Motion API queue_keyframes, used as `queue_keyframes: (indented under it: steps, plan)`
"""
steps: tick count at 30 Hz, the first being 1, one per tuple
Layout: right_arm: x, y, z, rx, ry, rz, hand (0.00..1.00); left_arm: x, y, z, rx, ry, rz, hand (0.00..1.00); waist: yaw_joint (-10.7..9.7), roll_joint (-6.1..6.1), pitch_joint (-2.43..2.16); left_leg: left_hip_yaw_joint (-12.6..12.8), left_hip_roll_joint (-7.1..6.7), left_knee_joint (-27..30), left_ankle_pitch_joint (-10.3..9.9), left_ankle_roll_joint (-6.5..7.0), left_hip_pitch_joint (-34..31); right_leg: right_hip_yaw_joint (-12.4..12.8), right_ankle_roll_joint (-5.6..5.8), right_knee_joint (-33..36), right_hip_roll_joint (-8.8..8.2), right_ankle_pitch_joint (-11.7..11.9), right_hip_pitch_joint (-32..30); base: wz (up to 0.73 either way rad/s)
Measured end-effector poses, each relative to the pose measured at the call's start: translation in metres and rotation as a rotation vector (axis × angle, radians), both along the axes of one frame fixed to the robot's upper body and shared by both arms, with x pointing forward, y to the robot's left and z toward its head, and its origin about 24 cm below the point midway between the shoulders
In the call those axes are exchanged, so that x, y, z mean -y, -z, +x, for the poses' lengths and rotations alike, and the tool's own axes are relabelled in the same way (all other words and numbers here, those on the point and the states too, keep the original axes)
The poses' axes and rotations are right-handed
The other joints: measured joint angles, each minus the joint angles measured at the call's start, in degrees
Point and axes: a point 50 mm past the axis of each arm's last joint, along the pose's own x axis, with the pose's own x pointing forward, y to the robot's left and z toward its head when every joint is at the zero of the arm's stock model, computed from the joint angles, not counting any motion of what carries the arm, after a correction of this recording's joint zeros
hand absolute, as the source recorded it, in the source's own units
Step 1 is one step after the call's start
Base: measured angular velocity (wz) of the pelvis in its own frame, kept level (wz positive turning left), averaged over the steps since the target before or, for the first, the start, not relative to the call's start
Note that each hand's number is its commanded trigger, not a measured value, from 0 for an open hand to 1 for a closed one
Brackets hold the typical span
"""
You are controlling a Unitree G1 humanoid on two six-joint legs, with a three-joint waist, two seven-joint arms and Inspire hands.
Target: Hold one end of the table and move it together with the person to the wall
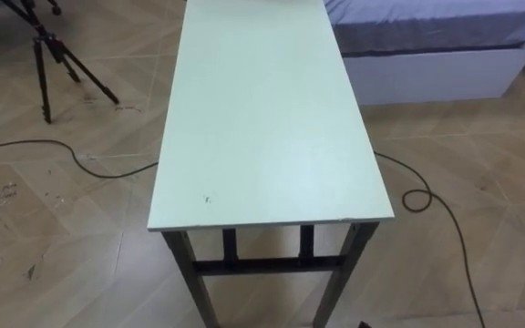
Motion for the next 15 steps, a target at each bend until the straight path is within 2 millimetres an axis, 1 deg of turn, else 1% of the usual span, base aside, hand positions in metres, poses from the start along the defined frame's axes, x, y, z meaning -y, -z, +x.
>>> queue_keyframes:
  steps: [2,3,5,7,10,14,15]
  plan:
    - [-0.009,-0.008,0.006,0.061,0.013,0.062,0.00,0.007,-0.007,0.007,0.060,-0.016,-0.065,0.00,-0.7,-0.19,0.07,-0.6,-0.11,0.1,0.0,0.01,-0.2,-0.6,0.00,0.2,-0.06,0.0,0.0,0.16]
    - [-0.016,-0.012,0.009,0.090,0.015,0.101,0.00,0.013,-0.013,0.010,0.101,-0.021,-0.107,0.00,-1.0,-0.21,-0.02,-0.7,-0.11,0.2,0.0,0.01,-0.1,-0.7,0.00,0.3,-0.07,0.0,0.1,0.08]
    - [-0.025,-0.016,0.014,0.120,0.010,0.155,0.00,0.024,-0.018,0.018,0.144,0.007,-0.162,0.00,-1.3,-0.29,0.02,-0.9,-0.12,0.2,0.0,0.01,0.0,-1.1,0.00,0.7,-0.13,0.0,0.0,0.04]
    - [-0.036,-0.021,0.018,0.153,-0.038,0.192,0.00,0.038,-0.027,0.027,0.190,0.052,-0.220,0.00,-1.4,-0.44,0.04,-1.0,-0.12,0.2,0.0,0.02,0.0,-0.9,0.00,0.7,-0.13,0.0,0.0,0.00]
    - [-0.043,-0.024,0.020,0.171,-0.070,0.226,0.00,0.052,-0.037,0.039,0.252,0.085,-0.294,0.00,-1.6,-0.38,0.06,-0.8,-0.11,0.1,0.0,0.02,0.1,-0.8,0.00,0.7,-0.11,0.0,0.0,0.00]
    - [-0.049,-0.029,0.025,0.187,-0.078,0.268,0.00,0.061,-0.049,0.049,0.304,0.055,-0.376,0.00,-1.7,-0.50,0.16,-0.6,-0.08,0.0,0.0,0.01,0.2,-0.5,0.00,0.7,-0.09,0.0,0.0,0.00]
    - [-0.051,-0.030,0.029,0.199,-0.084,0.277,0.00,0.063,-0.055,0.055,0.334,0.046,-0.403,0.00,-1.7,-0.69,0.28,-0.6,-0.07,0.0,0.0,0.01,0.2,-0.2,0.00,0.7,-0.06,0.0,-0.1,-0.05]
